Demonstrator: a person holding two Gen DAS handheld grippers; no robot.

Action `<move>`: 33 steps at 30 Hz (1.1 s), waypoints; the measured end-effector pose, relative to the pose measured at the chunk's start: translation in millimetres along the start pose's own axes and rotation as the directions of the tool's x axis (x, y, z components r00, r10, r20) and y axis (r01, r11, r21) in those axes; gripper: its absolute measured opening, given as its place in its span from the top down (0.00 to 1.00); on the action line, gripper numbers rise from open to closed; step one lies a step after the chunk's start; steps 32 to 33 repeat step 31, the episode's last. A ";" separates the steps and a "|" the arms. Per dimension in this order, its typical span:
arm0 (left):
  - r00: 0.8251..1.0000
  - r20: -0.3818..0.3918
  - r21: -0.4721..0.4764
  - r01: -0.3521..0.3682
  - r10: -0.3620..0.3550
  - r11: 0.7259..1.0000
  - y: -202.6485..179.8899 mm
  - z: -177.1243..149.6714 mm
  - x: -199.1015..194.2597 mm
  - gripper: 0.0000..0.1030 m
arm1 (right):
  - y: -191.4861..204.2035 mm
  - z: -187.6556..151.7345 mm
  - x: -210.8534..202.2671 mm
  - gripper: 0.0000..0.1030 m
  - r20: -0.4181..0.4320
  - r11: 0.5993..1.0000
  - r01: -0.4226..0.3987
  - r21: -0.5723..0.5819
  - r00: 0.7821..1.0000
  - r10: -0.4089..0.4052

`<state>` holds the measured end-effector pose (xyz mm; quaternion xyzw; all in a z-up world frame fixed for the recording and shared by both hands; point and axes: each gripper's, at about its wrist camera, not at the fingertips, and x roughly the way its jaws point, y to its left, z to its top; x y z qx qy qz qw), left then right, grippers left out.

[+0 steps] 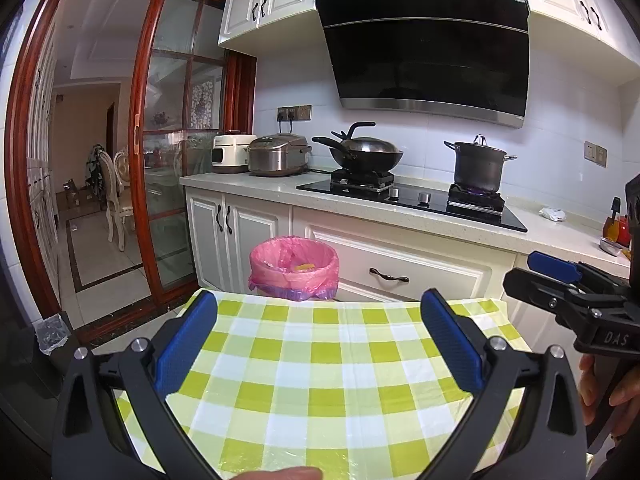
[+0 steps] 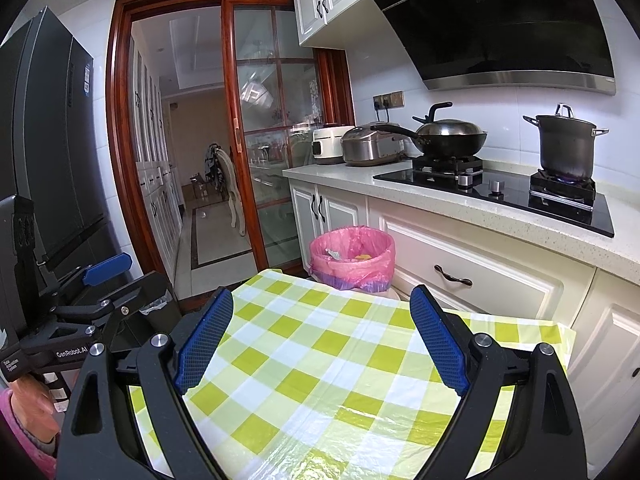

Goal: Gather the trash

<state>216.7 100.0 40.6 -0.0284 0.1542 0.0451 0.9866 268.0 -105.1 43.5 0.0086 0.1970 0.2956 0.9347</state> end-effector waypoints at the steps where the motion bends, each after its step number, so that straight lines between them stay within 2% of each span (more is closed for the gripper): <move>1: 1.000 0.001 0.000 -0.001 0.001 1.000 0.4 -0.5 -0.2 0.04 | 0.3 0.0 -0.3 0.17 0.000 1.000 -0.001 0.002 1.000 0.001; 15: 1.000 -0.012 0.005 -0.023 0.023 1.000 0.2 -5.3 4.4 0.04 | 0.8 -1.5 0.6 0.17 -0.003 1.000 0.000 0.007 1.000 0.000; 20: 0.999 -0.039 0.004 -0.007 0.007 1.000 0.5 -9.1 7.3 0.04 | 2.2 -7.5 2.4 0.17 -0.008 1.000 0.005 0.013 1.000 -0.005; 33: 0.999 -0.031 0.012 0.010 -0.010 1.000 0.4 -10.7 8.5 0.04 | 1.4 -9.4 2.9 0.17 -0.010 1.000 0.006 0.014 1.000 -0.006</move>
